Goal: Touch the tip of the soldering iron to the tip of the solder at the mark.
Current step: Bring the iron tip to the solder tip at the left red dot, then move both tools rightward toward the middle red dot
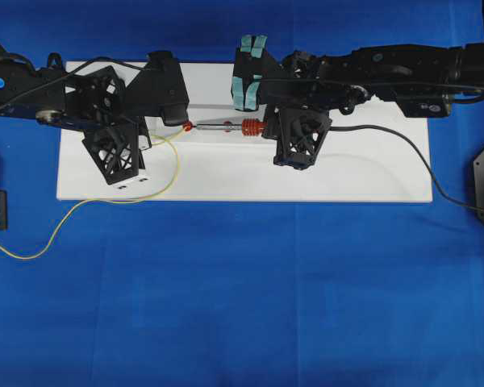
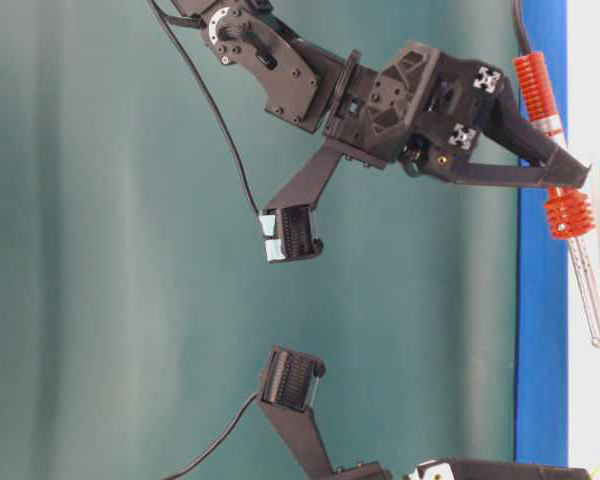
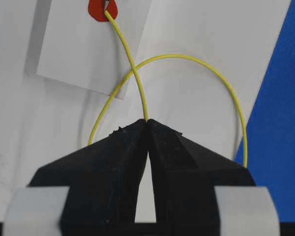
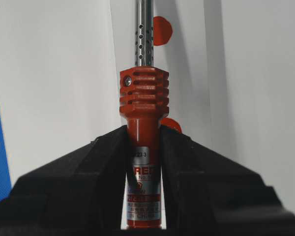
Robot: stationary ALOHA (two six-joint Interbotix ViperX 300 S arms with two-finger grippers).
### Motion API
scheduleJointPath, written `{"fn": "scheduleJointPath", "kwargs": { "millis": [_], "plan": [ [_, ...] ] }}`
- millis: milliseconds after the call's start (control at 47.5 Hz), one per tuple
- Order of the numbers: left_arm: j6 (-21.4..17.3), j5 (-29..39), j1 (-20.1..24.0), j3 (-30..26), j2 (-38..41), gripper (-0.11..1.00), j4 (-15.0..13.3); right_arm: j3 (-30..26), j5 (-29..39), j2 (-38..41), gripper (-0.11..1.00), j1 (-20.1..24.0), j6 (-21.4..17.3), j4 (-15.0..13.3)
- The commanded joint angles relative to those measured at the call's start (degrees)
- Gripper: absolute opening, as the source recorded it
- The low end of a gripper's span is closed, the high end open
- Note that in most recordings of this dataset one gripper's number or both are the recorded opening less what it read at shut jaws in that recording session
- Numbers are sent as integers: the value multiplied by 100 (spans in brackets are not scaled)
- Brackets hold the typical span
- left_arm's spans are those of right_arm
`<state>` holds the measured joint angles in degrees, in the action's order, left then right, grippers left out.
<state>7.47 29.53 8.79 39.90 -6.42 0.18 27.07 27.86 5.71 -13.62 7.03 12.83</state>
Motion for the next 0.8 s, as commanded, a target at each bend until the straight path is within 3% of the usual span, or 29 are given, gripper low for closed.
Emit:
{"fn": "scheduleJointPath", "kwargs": {
  "millis": [0,779],
  "plan": [
    [-9,-18,9,-114,-44,3,9,-149,-26,-70,6,-9,0,-18],
    [53,246,9,422,-1143,3,9,-149,-79,-70,6,-9,9,-18]
  ]
}}
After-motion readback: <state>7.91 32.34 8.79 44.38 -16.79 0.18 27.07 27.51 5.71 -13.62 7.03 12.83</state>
